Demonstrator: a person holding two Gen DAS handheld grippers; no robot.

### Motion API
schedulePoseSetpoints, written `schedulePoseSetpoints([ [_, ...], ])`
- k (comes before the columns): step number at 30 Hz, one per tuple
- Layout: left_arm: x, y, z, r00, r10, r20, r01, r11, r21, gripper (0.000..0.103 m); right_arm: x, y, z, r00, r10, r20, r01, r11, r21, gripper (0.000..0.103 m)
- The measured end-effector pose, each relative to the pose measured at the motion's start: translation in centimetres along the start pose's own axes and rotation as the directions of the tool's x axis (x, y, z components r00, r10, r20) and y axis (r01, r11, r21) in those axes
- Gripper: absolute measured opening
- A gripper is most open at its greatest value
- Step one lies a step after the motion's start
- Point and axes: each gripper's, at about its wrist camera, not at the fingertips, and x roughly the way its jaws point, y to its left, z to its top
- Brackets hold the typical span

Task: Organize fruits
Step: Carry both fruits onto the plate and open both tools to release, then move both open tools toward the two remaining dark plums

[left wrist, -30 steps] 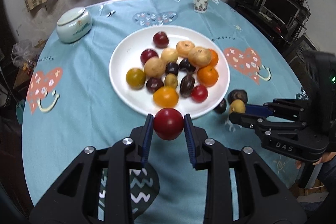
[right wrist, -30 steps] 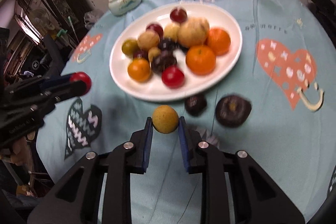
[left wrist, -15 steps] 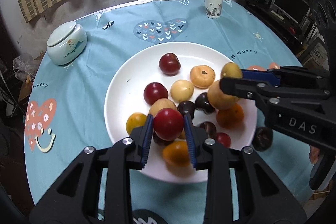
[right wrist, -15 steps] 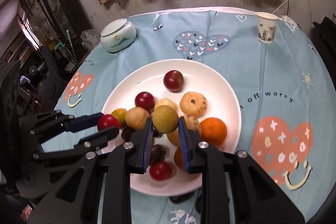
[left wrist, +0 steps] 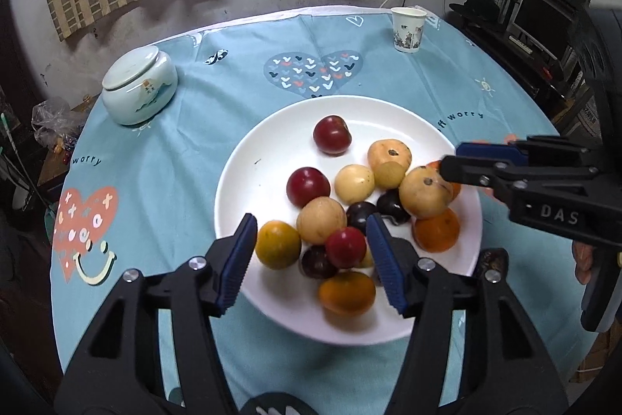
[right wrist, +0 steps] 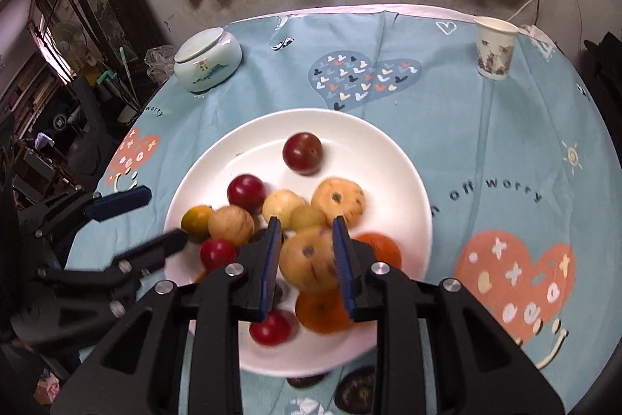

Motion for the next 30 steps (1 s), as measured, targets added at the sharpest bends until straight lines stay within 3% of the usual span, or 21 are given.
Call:
schedulePoseSetpoints([
  [7,-3.8,-1.0,-3.9,0.999,-0.054,-0.01,0.054,0.999,-0.008,0.064,-3.8,-2.3,-8.0,1.0,0.008,-0.023,-0.006,0.996,0.091,0.028],
  [14,-4.9,-5.3,-8.0,0.987,-0.13,-0.094,0.134,0.99,0.038,0.064,-4.7,-3.2,-17.1,0.991,0.031,-0.129,0.0,0.974,0.228,0.028],
  [23,-6.0,-7.8,-9.9,0.986,-0.125,-0.106,0.132,0.989,0.063,0.064,-7.0,-2.1,-18.6,0.996,-0.011,-0.083,0.026,0.984,0.178,0.028],
  [30,-5.1,-8.9,-10.4,0.983,-0.146,-0.113,0.146,0.989,-0.007,0.064,-7.2,-2.8,-18.8,0.997,-0.001,-0.077,0.017,0.979,0.201,0.028],
])
